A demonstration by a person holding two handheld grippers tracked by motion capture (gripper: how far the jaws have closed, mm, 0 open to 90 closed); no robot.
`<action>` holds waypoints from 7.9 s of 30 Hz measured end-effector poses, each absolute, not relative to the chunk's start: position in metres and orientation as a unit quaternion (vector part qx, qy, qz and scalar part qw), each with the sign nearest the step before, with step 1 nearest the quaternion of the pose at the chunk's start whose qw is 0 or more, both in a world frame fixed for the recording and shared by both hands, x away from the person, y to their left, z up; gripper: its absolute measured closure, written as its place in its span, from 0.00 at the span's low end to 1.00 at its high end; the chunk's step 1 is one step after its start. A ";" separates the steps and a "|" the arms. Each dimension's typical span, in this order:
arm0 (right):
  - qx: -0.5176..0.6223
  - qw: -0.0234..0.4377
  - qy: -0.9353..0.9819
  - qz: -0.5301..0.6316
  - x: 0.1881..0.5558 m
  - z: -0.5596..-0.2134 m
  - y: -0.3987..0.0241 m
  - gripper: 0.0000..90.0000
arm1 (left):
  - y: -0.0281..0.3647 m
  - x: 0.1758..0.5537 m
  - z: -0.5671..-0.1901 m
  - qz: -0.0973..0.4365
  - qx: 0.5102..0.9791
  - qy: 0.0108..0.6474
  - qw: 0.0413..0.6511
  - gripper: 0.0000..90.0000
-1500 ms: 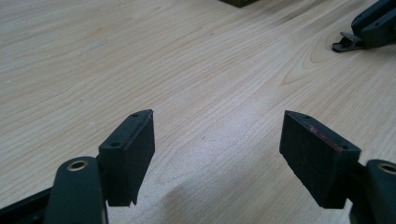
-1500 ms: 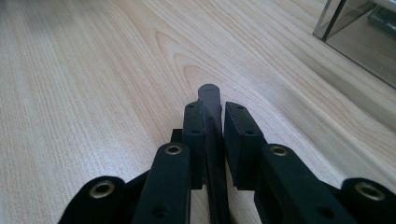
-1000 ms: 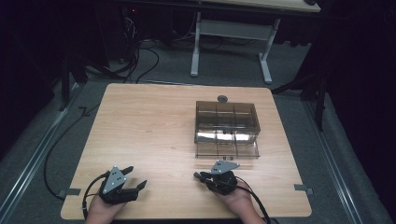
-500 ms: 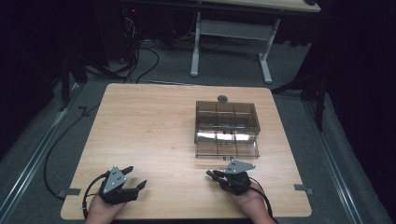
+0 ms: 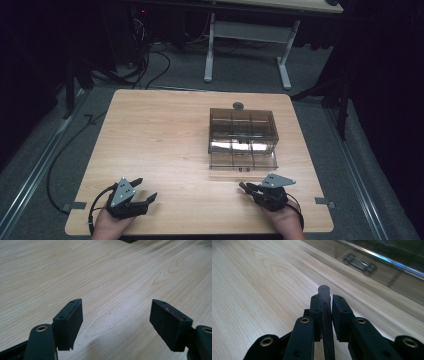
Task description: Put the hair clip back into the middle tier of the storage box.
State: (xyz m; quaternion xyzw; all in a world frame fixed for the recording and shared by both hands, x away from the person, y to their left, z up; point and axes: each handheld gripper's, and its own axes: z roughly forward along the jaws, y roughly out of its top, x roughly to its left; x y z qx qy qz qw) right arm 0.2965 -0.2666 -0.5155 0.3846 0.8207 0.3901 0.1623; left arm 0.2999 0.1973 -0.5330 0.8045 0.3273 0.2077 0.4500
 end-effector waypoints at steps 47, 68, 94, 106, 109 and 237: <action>0.505 0.183 0.765 0.355 0.289 -0.508 -0.330 0.85 | 0.198 0.299 -0.533 0.209 0.804 0.324 0.453 0.30; 0.498 0.128 0.826 0.230 0.313 -0.490 -0.318 0.93 | 0.198 0.299 -0.533 0.205 0.806 0.320 0.453 0.31; 0.471 0.058 0.870 0.135 0.331 -0.479 -0.308 0.93 | 0.198 0.298 -0.533 0.204 0.810 0.315 0.452 0.30; 0.450 0.024 0.889 0.086 0.339 -0.475 -0.297 0.90 | 0.198 0.298 -0.533 0.201 0.811 0.312 0.452 0.30; 0.454 0.018 0.888 0.078 0.339 -0.475 -0.295 0.89 | 0.198 0.298 -0.533 0.201 0.811 0.312 0.452 0.30; 0.380 0.022 0.922 0.064 0.460 -0.428 -0.204 0.91 | 0.199 0.299 -0.533 0.187 0.815 0.307 0.455 0.30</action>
